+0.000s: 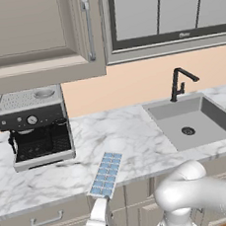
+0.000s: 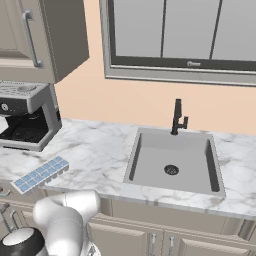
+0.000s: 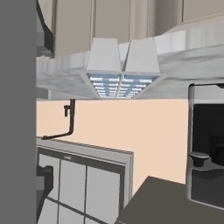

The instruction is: The ice cube tray has been filled with water. Take the tray and place it in the freezer to make ice. Close the freezer door after placing the tray.

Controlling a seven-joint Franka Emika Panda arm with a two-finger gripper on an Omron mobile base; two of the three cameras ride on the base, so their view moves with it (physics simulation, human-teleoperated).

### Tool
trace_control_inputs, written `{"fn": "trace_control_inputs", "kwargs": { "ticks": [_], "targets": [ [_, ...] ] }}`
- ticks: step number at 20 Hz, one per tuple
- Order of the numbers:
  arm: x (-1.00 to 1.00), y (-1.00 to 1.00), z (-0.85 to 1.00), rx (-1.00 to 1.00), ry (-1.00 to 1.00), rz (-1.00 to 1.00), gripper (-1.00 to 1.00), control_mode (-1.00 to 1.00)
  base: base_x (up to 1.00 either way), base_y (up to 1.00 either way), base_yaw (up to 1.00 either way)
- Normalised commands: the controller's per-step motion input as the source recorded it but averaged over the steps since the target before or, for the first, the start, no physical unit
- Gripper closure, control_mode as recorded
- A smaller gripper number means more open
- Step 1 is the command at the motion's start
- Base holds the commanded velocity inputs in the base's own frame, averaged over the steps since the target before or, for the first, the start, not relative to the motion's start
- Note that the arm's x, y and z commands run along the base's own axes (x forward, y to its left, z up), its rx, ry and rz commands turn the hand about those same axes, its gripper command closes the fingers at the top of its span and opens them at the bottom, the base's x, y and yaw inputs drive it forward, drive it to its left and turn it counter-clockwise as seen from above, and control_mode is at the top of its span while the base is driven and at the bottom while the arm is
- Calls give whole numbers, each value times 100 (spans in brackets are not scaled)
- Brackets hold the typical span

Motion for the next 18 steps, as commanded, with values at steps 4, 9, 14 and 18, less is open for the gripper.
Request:
{"fn": "trace_control_inputs", "kwargs": {
  "ticks": [4, 9, 14, 18],
  "targets": [
    [15, 0, -9, 0, -9, 0, -100, -100, 0, 0, 0],
    [19, 0, -8, 0, -10, 0, -100, -100, 0, 0, 0],
    [16, 0, -8, 0, -9, 0, -100, -100, 0, 0, 0],
    [12, 0, -14, 0, -5, 0, -100, -100, 0, 0, 0]
  ]
}}
